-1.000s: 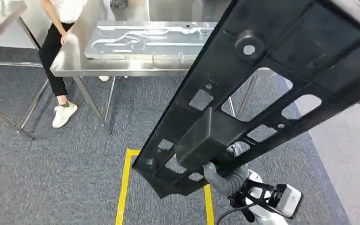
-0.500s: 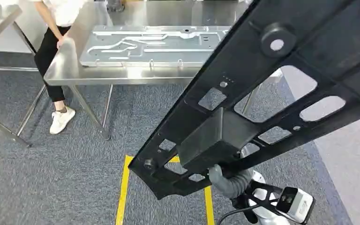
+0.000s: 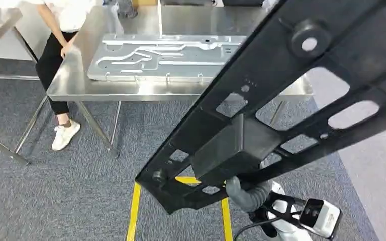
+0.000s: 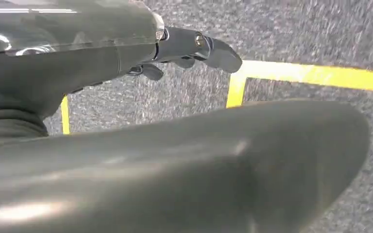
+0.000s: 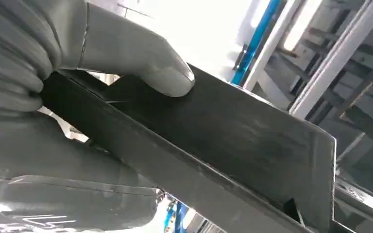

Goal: Take the parts from the cabinet and place them on the table.

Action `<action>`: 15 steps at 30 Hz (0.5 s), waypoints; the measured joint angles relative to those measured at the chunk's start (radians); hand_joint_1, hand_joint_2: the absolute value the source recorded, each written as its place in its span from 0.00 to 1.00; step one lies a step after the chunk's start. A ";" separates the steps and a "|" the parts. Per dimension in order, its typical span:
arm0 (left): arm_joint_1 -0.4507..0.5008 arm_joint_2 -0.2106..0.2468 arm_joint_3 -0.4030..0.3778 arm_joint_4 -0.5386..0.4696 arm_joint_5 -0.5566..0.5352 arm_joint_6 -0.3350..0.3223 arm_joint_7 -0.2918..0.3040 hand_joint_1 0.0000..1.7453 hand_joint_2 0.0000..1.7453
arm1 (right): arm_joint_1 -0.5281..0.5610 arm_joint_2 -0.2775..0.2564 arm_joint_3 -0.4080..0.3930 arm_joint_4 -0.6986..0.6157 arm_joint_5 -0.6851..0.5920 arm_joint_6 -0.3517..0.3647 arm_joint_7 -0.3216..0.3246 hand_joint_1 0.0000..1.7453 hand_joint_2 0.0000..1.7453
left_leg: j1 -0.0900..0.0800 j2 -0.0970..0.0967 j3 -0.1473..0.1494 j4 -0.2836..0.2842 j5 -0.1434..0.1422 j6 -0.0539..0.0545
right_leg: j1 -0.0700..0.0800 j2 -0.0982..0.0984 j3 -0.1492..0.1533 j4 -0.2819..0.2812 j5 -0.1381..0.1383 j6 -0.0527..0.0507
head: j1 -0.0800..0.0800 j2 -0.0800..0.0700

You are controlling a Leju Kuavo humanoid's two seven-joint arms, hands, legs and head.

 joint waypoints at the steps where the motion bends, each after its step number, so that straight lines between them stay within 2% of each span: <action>1: -0.001 0.002 0.002 0.000 0.001 0.002 0.000 0.00 0.00 | -0.002 0.002 -0.005 -0.006 0.000 -0.002 -0.001 1.00 1.00 | 0.000 0.000 0.006 -0.001 -0.005 0.006 | -0.001 0.000 -0.041 0.065 -0.008 0.002 | 0.000 0.000; 3: -0.002 0.003 0.005 0.000 0.005 0.006 -0.001 0.00 0.00 | 0.001 0.005 -0.013 -0.011 -0.002 -0.005 -0.002 1.00 1.00 | -0.004 0.000 0.016 -0.001 -0.018 0.010 | 0.000 0.000 -0.145 0.210 -0.065 0.004 | 0.000 0.000; 4: 0.000 0.004 0.008 0.000 0.006 0.007 -0.001 0.00 0.00 | 0.004 0.005 -0.016 -0.013 -0.003 -0.005 -0.002 1.00 1.00 | -0.006 0.000 0.024 -0.001 -0.027 0.012 | 0.000 0.000 -0.188 0.258 -0.092 0.003 | 0.000 0.000; 5: 0.001 0.004 0.009 0.000 0.006 0.007 -0.001 0.00 0.00 | 0.009 0.005 -0.021 -0.014 -0.008 -0.003 -0.002 1.00 1.00 | -0.008 0.000 0.035 -0.001 -0.035 0.013 | 0.001 0.000 -0.215 0.272 -0.101 0.003 | 0.000 0.000; 6: 0.001 0.004 0.009 0.000 0.006 0.008 -0.001 0.00 0.00 | 0.014 0.006 -0.027 -0.018 -0.018 0.000 -0.002 1.00 1.00 | -0.011 0.000 0.049 -0.001 -0.045 0.014 | 0.002 -0.001 -0.221 0.244 -0.086 -0.001 | 0.000 0.000; 7: 0.001 0.004 0.010 0.000 0.006 0.009 -0.001 0.00 0.00 | 0.015 0.008 -0.033 -0.021 -0.025 0.003 -0.002 1.00 1.00 | -0.015 0.000 0.065 -0.001 -0.057 0.014 | 0.008 -0.001 -0.210 0.184 -0.043 -0.010 | 0.000 0.000; 9: 0.001 0.003 0.010 0.000 0.006 0.010 0.000 0.00 0.00 | 0.015 0.014 -0.044 -0.029 -0.035 0.011 -0.002 1.00 1.00 | -0.020 0.005 0.094 -0.003 -0.078 0.012 | 0.028 -0.017 -0.172 0.024 0.093 -0.049 | 0.000 0.000; 10: 0.003 -0.003 0.010 0.003 0.006 0.010 0.001 0.00 0.00 | 0.016 0.016 -0.049 -0.031 -0.039 0.017 -0.002 1.00 1.00 | -0.020 0.007 0.104 -0.001 -0.087 0.009 | 0.042 -0.024 -0.172 -0.005 0.138 -0.066 | -0.001 0.000; 11: 0.001 -0.002 0.011 0.003 0.006 0.012 0.002 0.00 0.00 | 0.014 0.017 -0.053 -0.032 -0.040 0.018 -0.001 1.00 1.00 | -0.021 0.006 0.104 -0.008 -0.092 0.002 | 0.043 -0.022 -0.170 -0.015 0.109 -0.065 | 0.001 0.000; 12: 0.000 -0.002 0.011 0.003 0.006 0.013 0.004 0.00 0.00 | 0.014 0.019 -0.058 -0.035 -0.043 0.019 -0.001 1.00 1.00 | -0.021 0.012 0.110 -0.019 -0.097 -0.003 | 0.042 -0.018 -0.164 -0.020 0.121 -0.066 | 0.002 0.000; 13: 0.002 -0.002 0.011 0.003 0.006 0.014 0.002 0.00 0.00 | 0.014 0.019 -0.062 -0.038 -0.044 0.019 -0.001 1.00 1.00 | -0.022 0.015 0.117 -0.001 -0.082 -0.009 | 0.040 -0.014 -0.155 -0.033 0.119 -0.068 | 0.001 0.000; 14: 0.001 -0.002 0.011 0.003 0.006 0.014 0.002 0.00 0.00 | 0.013 0.022 -0.066 -0.040 -0.045 0.019 -0.001 1.00 1.00 | -0.025 0.015 0.125 0.001 -0.081 -0.014 | 0.035 -0.009 -0.137 -0.041 0.117 -0.070 | 0.001 0.000; 15: -0.001 0.004 0.011 0.003 0.006 0.014 0.002 0.00 0.00 | 0.015 0.023 -0.069 -0.040 -0.044 0.019 -0.002 1.00 1.00 | -0.021 0.014 0.121 0.018 -0.090 -0.018 | 0.028 -0.009 -0.118 -0.053 0.117 -0.066 | 0.001 0.000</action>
